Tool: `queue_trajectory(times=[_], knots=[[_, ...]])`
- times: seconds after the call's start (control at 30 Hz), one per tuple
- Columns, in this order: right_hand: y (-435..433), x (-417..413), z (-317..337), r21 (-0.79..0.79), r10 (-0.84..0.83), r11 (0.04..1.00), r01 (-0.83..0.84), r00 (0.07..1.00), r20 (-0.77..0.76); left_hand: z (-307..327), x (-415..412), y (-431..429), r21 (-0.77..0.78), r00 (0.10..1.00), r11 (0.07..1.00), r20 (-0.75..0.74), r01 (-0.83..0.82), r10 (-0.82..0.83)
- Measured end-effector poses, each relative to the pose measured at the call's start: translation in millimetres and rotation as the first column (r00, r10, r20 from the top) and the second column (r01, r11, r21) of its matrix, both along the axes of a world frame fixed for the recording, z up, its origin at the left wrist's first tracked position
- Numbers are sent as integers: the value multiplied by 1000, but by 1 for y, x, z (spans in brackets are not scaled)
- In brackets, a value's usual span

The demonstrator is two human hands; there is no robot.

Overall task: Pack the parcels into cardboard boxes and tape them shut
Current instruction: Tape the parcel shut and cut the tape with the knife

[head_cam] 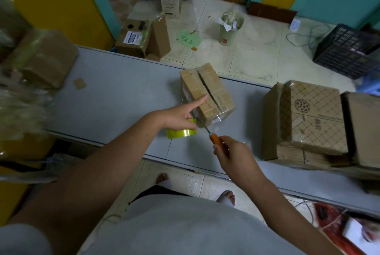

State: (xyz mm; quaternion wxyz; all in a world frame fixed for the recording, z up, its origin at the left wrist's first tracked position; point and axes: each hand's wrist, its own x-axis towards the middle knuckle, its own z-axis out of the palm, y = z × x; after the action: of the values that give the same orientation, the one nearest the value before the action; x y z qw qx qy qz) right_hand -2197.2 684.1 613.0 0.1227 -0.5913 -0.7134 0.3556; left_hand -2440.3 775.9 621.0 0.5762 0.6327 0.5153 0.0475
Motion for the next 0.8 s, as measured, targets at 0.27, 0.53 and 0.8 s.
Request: queue_trajectory(times=[0.27,0.53,0.8], knots=[[18,-8,-17,54,53,997,-55,998,30,1,1,7,33,1000,999,2,12,-13],[-3,1,-45,76,131,986,-150,969,211,2,-2,12,53,1000,998,-15,28,-28],[3,55,-86,110,83,985,-129,934,347,2,-10,4,198,969,966,-212,168,-124]])
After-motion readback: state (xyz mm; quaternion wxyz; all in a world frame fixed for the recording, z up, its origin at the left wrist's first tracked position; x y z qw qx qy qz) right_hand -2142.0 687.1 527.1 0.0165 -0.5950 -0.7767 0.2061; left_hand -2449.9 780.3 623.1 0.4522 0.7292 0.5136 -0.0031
